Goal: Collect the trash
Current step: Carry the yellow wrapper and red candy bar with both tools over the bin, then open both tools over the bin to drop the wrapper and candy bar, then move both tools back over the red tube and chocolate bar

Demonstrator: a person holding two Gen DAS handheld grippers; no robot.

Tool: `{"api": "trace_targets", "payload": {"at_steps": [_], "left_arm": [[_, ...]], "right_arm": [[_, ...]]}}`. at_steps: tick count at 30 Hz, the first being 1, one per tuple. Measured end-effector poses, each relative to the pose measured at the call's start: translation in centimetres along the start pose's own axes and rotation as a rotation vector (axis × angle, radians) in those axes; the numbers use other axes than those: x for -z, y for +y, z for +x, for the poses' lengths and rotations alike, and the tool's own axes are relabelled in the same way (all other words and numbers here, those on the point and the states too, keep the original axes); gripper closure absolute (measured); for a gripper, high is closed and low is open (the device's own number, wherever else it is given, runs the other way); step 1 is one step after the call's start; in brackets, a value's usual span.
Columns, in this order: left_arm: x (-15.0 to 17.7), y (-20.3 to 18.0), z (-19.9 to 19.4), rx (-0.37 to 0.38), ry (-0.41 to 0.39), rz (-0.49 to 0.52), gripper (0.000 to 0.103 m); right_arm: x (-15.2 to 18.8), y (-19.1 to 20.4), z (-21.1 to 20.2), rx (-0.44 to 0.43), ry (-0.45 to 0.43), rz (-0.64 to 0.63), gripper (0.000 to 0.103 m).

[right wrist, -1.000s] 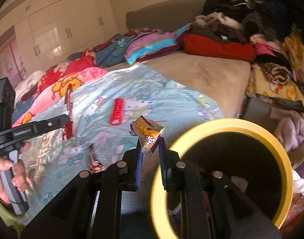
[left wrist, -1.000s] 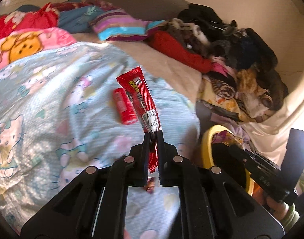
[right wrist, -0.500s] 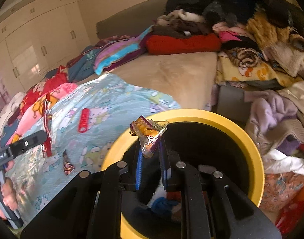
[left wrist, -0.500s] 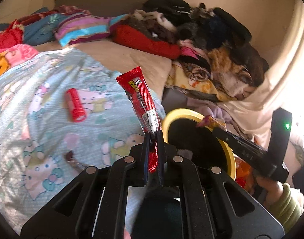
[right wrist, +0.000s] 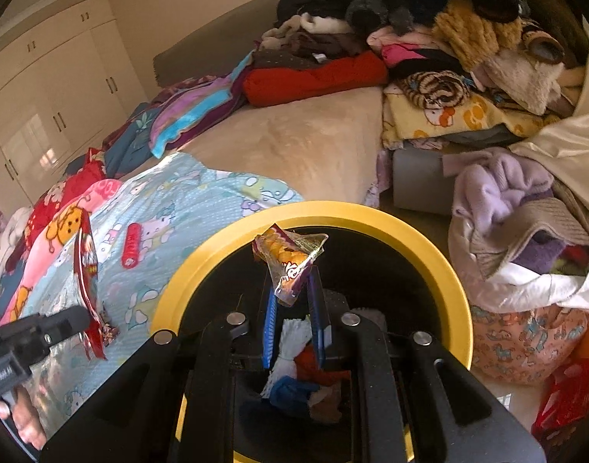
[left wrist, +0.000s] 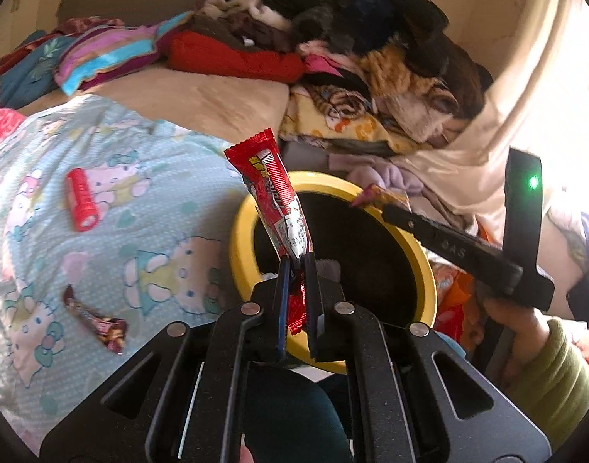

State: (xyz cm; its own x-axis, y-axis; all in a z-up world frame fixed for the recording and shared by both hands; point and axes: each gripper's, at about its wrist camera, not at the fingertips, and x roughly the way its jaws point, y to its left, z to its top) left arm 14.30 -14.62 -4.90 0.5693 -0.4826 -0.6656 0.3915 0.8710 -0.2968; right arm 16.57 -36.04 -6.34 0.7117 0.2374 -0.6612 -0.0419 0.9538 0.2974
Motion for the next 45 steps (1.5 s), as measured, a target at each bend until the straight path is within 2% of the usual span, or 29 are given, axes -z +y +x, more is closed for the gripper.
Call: {"api": "trace_targets", "payload": {"at_steps": [15, 17, 19, 21, 22, 23, 25, 27, 29, 34, 38, 45], "left_arm": [[1.2, -3.1, 5.0, 0.045, 0.118, 0.1, 0.1], [1.2, -3.2, 5.5, 0.048, 0.127, 0.105, 0.099], [1.0, -3.2, 6.1, 0.045, 0.133, 0.108, 0.093], [0.9, -2.9, 6.3, 0.04, 0.13, 0.093, 0.068], [0.9, -2.6, 6.1, 0.039, 0.122, 0.079, 0.061], [0.9, -2.4, 6.0, 0.04, 0.116, 0.072, 0.05], [0.8, -2.0, 5.6, 0.042, 0.098, 0.064, 0.043], [0.6, -1.7, 5.0, 0.036, 0.079, 0.06, 0.027], [0.3, -1.5, 4.3, 0.042, 0.059, 0.056, 0.023], [-0.1, -1.1, 2.8, 0.015, 0.019, 0.063, 0.022], [-0.3, -0.2, 1.5, -0.039, -0.018, 0.061, 0.022], [-0.4, 2.6, -0.8, -0.137, -0.065, 0.021, 0.02]], "right_arm": [[0.4, -2.2, 0.3, 0.0, 0.036, 0.062, 0.084], [0.4, -2.5, 0.2, -0.01, 0.03, 0.078, 0.078], [0.4, -2.9, 0.1, -0.011, 0.021, 0.097, 0.072], [0.3, -3.1, 0.0, -0.006, 0.015, 0.104, 0.063], [0.3, -3.2, 0.0, -0.006, 0.012, 0.108, 0.061], [0.2, -3.2, -0.1, -0.007, 0.008, 0.111, 0.059], [0.1, -3.2, -0.2, -0.005, 0.001, 0.112, 0.057], [0.1, -3.0, -0.2, -0.009, -0.001, 0.11, 0.055], [0.0, -2.7, -0.1, -0.012, 0.0, 0.102, 0.054], [-0.2, -1.5, -0.3, -0.025, -0.002, 0.077, 0.052], [-0.4, -0.3, -0.6, -0.037, -0.012, 0.048, 0.046], [-0.6, 2.1, -0.9, -0.078, -0.036, 0.0, 0.041]]}}
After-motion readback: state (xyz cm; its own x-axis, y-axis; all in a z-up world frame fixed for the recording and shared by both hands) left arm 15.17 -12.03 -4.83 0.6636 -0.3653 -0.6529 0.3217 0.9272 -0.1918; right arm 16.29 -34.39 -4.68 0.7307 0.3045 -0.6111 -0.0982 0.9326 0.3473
